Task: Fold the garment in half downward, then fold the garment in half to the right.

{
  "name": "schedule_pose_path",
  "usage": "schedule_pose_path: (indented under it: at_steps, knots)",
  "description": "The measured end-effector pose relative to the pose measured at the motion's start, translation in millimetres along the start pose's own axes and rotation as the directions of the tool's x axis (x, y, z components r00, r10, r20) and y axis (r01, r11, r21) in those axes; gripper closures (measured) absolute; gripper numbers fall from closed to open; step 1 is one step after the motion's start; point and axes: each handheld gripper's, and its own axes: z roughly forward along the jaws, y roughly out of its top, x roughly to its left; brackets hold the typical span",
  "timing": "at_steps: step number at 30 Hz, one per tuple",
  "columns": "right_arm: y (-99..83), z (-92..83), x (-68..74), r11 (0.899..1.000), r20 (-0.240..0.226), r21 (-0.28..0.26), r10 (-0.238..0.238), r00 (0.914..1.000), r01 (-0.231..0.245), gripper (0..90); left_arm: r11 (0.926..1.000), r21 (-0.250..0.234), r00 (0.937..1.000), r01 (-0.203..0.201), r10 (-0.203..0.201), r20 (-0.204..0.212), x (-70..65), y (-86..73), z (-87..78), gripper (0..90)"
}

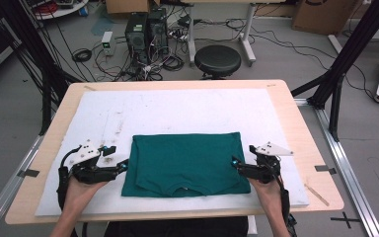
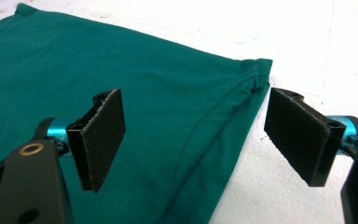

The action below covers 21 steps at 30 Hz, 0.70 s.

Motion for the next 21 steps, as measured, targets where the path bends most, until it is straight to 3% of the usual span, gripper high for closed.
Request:
schedule_pose_path:
  at_steps: [14, 17, 21]
  knots:
    - [-1.8, -5.0, -1.8, 1.0, 0.009, 0.0, 0.002, 1.0, -0.002, 20.8, 0.9997, 0.007, 0.9998, -0.022, 0.022, 0.001, -13.9, -0.6, 2.2, 29.4]
    - [-2.3, -5.2, -2.0, 1.0, 0.01, -0.003, 0.0, 1.0, 0.0, 20.8, 0.9998, 0.02, 0.9999, -0.006, 0.007, -0.008, -13.5, -1.5, 2.5, 29.4]
    - [-3.0, -5.2, -1.4, 1.0, 0.01, 0.0, -0.003, 0.9999, 0.003, 20.8, 0.9994, 0.0, 0.9994, 0.034, -0.034, -0.003, -15.8, -2.1, 1.8, 29.4]
